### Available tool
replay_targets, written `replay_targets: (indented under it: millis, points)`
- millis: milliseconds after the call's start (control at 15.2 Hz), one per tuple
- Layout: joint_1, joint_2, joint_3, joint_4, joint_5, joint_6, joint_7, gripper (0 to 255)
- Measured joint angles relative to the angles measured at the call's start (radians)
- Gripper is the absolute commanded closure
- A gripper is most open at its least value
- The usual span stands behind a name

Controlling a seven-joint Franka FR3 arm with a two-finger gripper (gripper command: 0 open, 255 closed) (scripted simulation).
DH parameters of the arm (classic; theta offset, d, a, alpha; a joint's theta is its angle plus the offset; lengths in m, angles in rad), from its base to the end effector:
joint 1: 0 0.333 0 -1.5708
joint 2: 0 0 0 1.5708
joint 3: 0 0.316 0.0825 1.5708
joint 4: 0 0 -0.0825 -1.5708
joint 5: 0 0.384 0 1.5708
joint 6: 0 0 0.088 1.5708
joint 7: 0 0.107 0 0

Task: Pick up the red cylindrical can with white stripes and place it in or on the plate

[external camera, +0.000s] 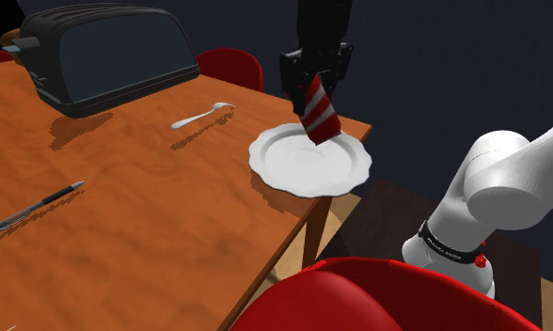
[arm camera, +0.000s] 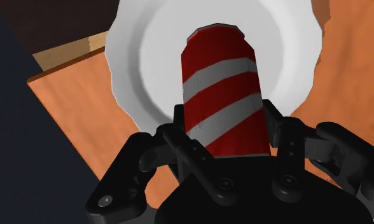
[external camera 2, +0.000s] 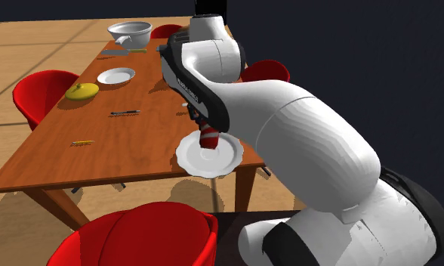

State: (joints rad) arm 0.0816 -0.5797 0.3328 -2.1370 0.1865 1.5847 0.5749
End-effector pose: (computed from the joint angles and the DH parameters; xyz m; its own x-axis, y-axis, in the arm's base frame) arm 0.3275 0.1996 0.6099 0.9772 -0.2124 -0.0019 -0.2124 -0.9772 -0.0066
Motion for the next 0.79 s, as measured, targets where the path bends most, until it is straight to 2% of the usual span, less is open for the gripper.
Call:
replay_targets:
  millis: [792]
  points:
    - [0.013,-0.022,0.028,-0.156,0.023,0.155,0.008,255]
